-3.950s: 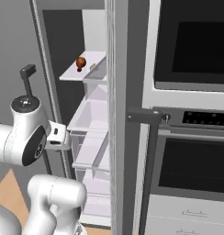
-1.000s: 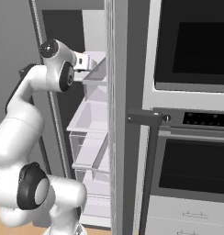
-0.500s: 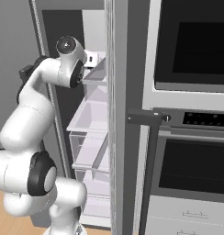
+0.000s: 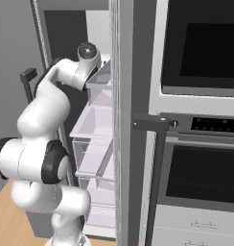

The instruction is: Place one garlic and one chicken drumstick in each tupperware on the nearby counter, to pack two identical lunches.

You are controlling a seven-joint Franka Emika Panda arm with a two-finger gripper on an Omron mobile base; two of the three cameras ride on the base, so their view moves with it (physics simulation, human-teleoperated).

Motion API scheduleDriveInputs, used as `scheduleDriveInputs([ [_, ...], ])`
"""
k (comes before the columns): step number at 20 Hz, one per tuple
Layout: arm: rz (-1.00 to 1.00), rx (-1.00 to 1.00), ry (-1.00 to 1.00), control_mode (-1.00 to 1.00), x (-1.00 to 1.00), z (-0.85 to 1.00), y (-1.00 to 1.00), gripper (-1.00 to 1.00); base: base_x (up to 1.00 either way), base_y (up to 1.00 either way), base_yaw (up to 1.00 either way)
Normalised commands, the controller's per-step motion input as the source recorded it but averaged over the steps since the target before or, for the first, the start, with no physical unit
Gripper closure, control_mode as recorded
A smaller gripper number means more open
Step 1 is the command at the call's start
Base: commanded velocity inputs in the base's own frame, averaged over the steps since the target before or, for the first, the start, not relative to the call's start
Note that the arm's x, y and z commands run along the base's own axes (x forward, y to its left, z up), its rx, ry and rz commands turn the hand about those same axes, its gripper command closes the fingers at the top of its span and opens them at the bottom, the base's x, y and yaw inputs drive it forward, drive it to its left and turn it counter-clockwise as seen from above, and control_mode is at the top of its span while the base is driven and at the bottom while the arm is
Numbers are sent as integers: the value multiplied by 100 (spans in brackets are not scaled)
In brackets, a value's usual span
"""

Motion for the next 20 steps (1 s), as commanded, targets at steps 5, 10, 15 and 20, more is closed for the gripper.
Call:
scheduleDriveInputs([
  [5,0,-1,1,-100,63,-3,15,-100,0,0,0],
  [10,0,-2,1,-100,41,-10,5,-100,0,0,0],
  [15,0,-2,1,-100,40,-15,0,-100,0,0,0],
  [20,0,-4,3,-100,23,-18,0,-100,0,0,0],
])
